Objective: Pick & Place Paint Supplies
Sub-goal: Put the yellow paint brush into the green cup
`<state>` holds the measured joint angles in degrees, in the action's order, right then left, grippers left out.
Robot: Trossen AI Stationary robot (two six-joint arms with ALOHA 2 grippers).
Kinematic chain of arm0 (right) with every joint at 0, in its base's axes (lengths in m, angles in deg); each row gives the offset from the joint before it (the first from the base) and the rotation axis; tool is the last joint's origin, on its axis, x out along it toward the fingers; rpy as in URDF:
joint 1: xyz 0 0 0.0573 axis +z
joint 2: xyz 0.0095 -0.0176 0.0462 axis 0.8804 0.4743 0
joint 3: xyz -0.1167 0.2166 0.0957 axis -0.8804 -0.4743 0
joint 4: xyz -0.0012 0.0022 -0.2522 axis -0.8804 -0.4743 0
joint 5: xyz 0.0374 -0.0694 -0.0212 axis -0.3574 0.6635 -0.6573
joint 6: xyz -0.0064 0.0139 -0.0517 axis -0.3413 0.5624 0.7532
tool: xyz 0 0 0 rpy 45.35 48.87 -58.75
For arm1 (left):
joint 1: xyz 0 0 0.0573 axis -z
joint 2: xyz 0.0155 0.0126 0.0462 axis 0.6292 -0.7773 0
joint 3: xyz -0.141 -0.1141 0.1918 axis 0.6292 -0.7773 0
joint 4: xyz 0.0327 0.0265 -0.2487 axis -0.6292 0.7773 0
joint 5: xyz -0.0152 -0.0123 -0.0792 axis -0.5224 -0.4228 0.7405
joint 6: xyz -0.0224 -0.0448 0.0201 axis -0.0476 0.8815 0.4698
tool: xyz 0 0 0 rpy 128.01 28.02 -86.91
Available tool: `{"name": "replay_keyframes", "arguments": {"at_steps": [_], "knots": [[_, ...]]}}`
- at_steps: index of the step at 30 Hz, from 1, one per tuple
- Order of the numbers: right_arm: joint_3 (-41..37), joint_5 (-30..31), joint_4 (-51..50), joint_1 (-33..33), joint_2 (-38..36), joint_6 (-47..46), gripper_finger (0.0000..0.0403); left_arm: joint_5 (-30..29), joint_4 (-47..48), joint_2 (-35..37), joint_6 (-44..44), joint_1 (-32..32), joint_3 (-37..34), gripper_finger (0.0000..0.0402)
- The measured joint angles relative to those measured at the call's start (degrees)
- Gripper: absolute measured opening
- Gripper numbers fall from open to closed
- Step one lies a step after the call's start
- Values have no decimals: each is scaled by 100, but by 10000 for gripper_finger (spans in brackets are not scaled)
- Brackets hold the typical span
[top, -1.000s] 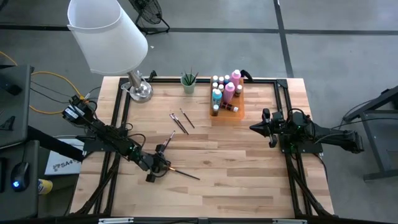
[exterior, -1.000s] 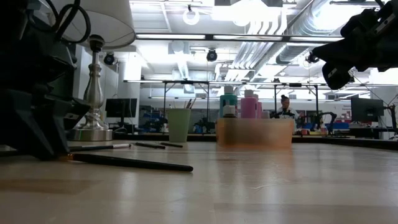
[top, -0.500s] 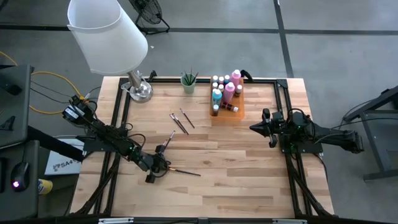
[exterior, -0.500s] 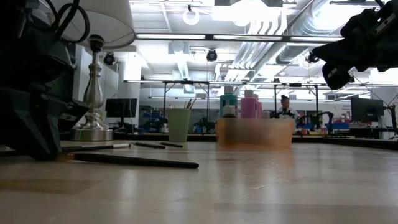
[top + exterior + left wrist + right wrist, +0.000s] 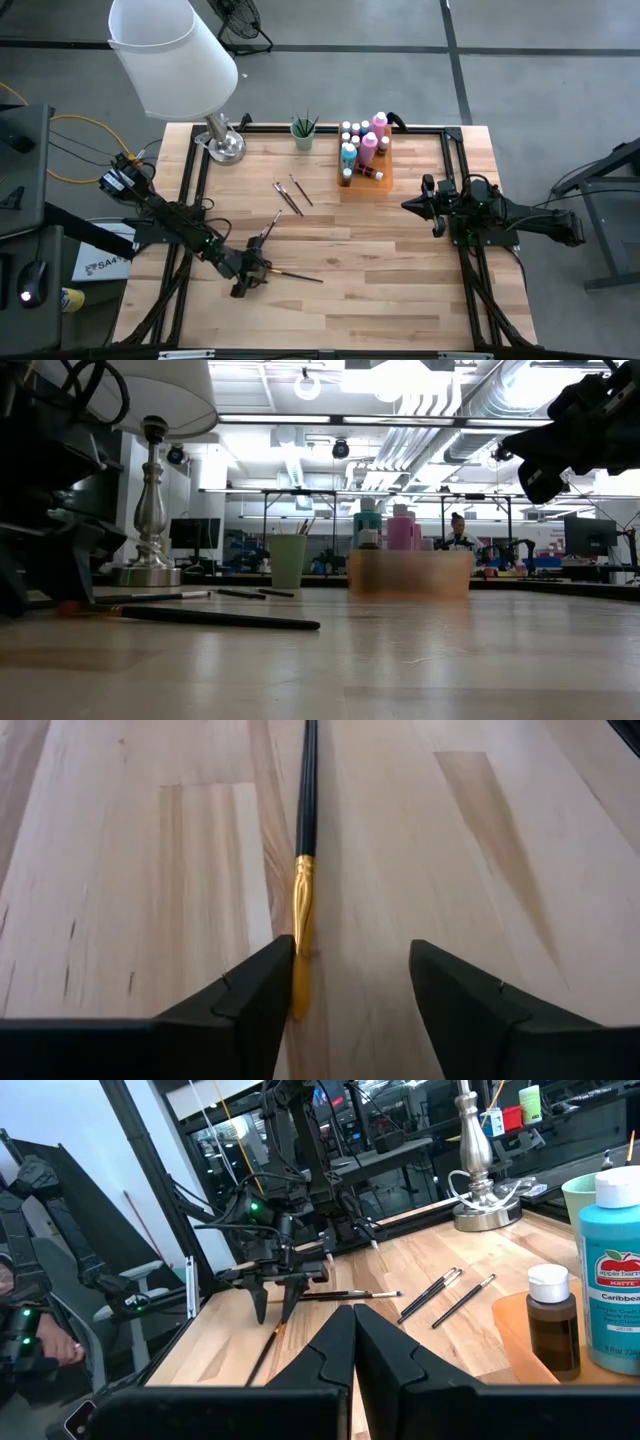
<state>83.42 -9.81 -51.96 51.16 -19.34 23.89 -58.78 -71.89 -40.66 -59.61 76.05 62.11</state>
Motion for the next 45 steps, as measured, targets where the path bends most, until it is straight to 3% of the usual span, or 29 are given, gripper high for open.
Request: {"name": "replay_keyframes", "arguments": {"at_steps": [10,27,35,39,45], "knots": [[1,0,0,2,-2,0,2,-341,37,0,214,56,-63,194],[-1,0,0,1,-2,0,2,-500,85,0,402,42,-106,13],[-1,0,0,2,-2,-1,2,-412,167,64,543,35,22,3],[0,0,-2,2,-2,0,2,-382,889,299,470,32,464,2],[1,0,0,0,-2,-1,2,-272,3366,721,466,-319,1553,0]]}}
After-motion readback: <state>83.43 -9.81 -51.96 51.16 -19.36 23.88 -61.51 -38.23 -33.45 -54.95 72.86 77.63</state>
